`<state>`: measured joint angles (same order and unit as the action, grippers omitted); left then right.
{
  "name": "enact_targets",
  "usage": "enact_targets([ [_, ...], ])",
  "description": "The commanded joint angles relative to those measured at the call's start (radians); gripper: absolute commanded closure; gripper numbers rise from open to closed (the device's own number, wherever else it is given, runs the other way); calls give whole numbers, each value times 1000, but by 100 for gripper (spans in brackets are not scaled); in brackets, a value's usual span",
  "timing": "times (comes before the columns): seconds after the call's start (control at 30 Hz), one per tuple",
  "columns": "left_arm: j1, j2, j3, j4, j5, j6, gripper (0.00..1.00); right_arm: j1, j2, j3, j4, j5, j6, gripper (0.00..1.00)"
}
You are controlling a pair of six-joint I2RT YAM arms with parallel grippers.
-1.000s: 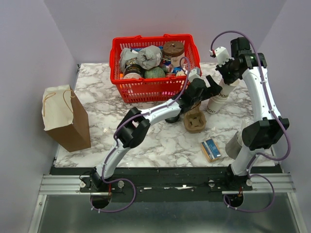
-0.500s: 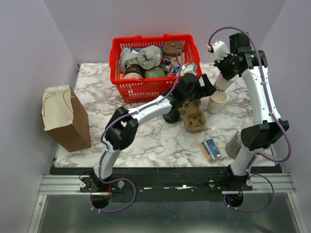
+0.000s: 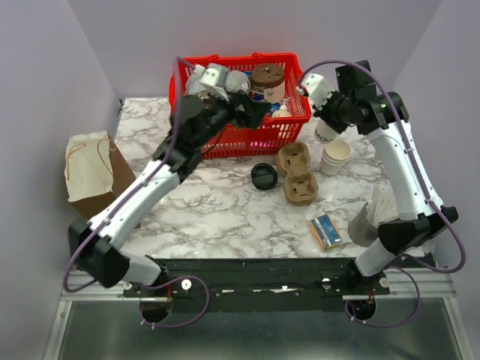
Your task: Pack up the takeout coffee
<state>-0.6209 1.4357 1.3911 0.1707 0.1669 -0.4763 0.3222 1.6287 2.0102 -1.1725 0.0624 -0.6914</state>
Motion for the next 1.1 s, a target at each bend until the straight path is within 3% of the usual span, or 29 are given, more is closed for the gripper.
enact_targets([
  [0.0,96,-210,-131,-98,30,329,2,174,-87,-62,37,-27,-89,99],
  [0.03,113,-271,-148,-135,1,417,2,207,-98,-80,42,-41,-111,100],
  [0.3,231,-434,-225,-255,-159,672,1,547,-136,-345,186,-203,-313,99],
  [0.43,436,-454,-185,-316,-77,567,2,653,-127,-468,290,-272,-390,100],
  [0.57,548,-497,-205,-372,-12,479,1,732,-87,-557,422,-291,-393,100],
  [0.77,572,-619,-264,-439,34,548,1,788,-99,-763,744,-277,-416,100],
  [0.93,573,-612,-184,-597,58,545,1,825,-67,-752,803,-285,-388,99],
  [1.07,593,-661,-219,-596,135,533,2,842,-61,-783,873,-233,-412,99],
])
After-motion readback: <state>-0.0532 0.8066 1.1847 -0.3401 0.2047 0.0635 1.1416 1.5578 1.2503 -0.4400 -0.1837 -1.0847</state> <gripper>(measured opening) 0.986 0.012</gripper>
